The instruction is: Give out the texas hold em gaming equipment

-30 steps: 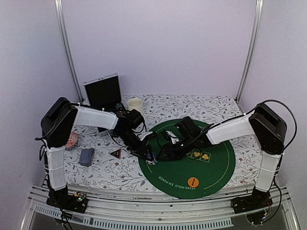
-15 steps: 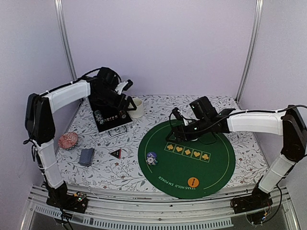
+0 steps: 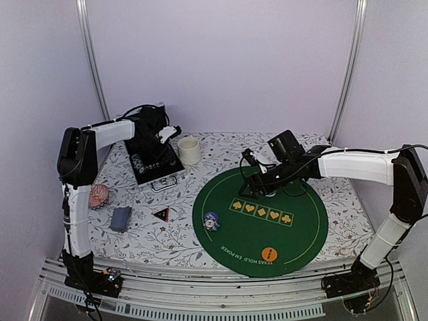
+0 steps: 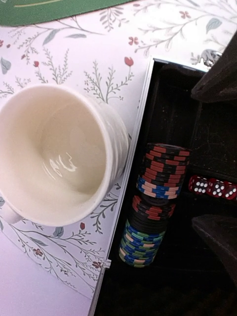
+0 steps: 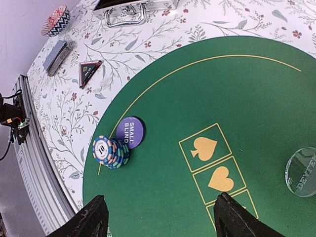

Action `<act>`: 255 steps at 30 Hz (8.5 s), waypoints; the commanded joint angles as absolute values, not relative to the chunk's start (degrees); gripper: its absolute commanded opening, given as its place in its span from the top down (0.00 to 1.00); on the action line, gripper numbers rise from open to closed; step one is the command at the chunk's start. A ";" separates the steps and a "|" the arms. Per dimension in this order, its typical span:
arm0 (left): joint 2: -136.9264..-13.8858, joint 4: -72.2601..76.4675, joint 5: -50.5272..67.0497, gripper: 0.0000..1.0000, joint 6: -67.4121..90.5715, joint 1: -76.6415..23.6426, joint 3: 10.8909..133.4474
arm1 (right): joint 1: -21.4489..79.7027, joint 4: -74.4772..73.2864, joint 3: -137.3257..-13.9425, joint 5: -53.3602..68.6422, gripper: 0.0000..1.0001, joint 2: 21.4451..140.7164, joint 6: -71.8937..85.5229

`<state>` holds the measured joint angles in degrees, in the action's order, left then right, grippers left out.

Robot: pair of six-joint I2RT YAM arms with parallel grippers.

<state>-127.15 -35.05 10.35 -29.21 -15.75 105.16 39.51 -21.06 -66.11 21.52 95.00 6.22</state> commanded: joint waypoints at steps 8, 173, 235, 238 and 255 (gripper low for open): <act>-135.52 -32.73 8.58 0.30 -34.21 -16.13 111.91 | 38.06 -21.87 -66.44 23.10 0.24 96.76 4.66; -121.20 -9.95 51.59 0.77 29.89 -51.32 80.80 | 58.73 -2.38 -40.66 -3.12 0.97 82.15 -13.93; -115.82 -30.17 27.10 0.36 7.90 -45.13 86.03 | 69.46 -14.33 -43.34 -5.56 0.98 92.62 17.69; -116.11 -31.08 24.98 0.36 7.47 -45.22 86.83 | 69.44 -14.94 -44.57 -9.09 0.97 93.65 16.79; -117.65 -34.95 20.83 0.26 2.16 -48.74 89.44 | 69.66 -18.50 -47.43 -8.37 0.42 95.69 16.11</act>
